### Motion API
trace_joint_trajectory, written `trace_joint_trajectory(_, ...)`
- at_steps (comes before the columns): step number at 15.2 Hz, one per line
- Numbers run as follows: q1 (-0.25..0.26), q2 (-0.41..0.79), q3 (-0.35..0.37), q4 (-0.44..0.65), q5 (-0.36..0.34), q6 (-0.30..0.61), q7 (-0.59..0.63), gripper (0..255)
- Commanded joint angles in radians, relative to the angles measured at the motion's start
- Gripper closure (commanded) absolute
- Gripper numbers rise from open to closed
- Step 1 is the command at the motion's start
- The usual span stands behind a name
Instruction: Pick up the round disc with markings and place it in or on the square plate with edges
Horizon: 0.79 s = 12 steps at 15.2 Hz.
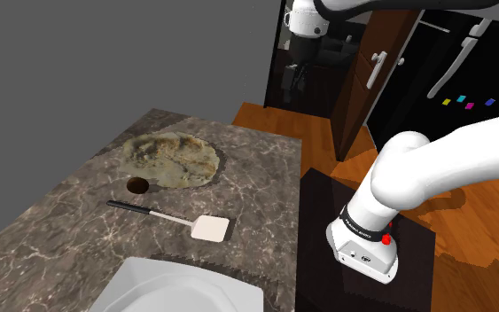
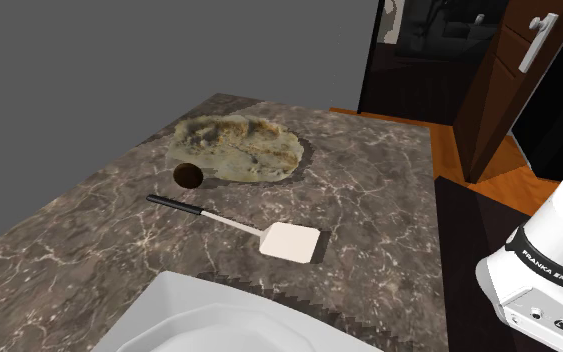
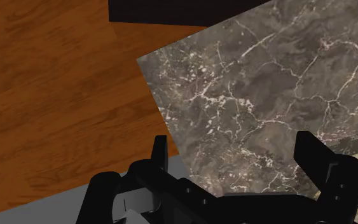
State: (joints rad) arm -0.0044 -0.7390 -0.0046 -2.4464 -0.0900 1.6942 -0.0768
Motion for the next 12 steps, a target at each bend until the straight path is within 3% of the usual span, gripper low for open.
trace_joint_trajectory(1, 0.0, 0.0, 0.0, 0.0, 0.0, 0.0, 0.0, 0)
trace_joint_trajectory(12, 0.119, 0.241, 0.139, 0.059, 0.101, 0.205, 0.077, 0)
